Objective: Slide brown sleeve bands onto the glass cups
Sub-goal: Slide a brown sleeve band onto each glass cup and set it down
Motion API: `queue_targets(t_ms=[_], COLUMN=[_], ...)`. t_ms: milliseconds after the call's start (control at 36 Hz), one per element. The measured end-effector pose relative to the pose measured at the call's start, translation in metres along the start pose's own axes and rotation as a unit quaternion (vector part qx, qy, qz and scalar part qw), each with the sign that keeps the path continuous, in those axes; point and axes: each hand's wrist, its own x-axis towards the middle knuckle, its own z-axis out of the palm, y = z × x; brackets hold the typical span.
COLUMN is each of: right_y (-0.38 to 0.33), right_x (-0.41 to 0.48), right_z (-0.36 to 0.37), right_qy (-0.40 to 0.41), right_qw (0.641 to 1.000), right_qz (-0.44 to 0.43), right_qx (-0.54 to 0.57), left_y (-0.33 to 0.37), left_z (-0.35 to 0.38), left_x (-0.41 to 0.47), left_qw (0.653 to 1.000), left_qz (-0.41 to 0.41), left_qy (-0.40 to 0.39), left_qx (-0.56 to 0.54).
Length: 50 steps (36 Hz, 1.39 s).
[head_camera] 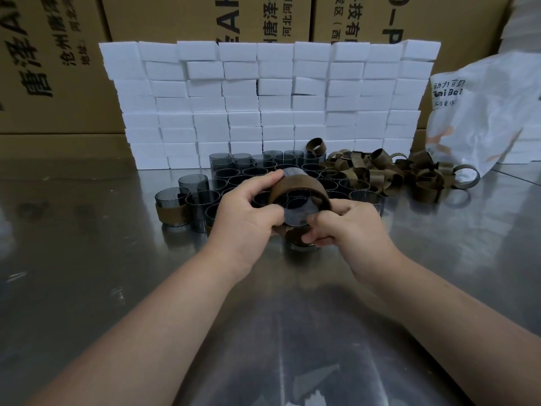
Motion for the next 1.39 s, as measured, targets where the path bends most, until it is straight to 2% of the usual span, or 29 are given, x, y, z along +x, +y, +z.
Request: queue_targets(t_ms=[222, 444, 556, 667, 750, 917, 1028, 1139, 1195, 1389], right_y=[0.005, 0.009, 0.008, 0.005, 0.003, 0.003, 0.004, 0.003, 0.002, 0.0], right_x=[0.003, 0.007, 0.006, 0.008, 0.007, 0.002, 0.0, -0.004, -0.003, -0.005], right_z=[-0.004, -0.008, -0.005, -0.002, -0.001, 0.001, 0.0, -0.004, -0.003, 0.001], right_qy=[0.03, 0.043, 0.028, 0.039, 0.009, -0.027, -0.007, -0.003, -0.007, -0.039], right_qw=[0.999, 0.995, 0.995, 0.998, 0.999, 0.998, 0.997, 0.99, 0.988, 0.983], right_qz=[0.009, -0.015, 0.007, 0.039, 0.03, 0.001, -0.02, -0.074, -0.084, -0.087], right_qx=[-0.017, -0.089, -0.095, -0.039, -0.029, -0.048, -0.076, -0.118, -0.133, -0.154], left_y=[-0.003, -0.004, -0.003, -0.004, -0.004, -0.008, -0.011, -0.008, -0.007, -0.014], left_z=[0.001, 0.007, 0.008, 0.007, 0.01, 0.01, 0.011, 0.016, 0.017, 0.015], left_x=[-0.003, -0.007, -0.006, -0.009, -0.013, -0.014, -0.016, -0.02, -0.019, -0.007], left_qw=[0.997, 0.998, 0.999, 0.999, 0.999, 0.997, 0.995, 0.995, 0.993, 0.997], left_qz=[-0.036, 0.002, 0.008, 0.024, 0.038, 0.06, 0.052, -0.014, -0.017, 0.04], left_qy=[-0.058, -0.029, 0.004, 0.003, -0.017, -0.027, -0.061, -0.086, -0.103, -0.011], left_qx=[-0.047, -0.051, -0.05, -0.027, -0.011, 0.027, 0.063, -0.045, -0.064, -0.069])
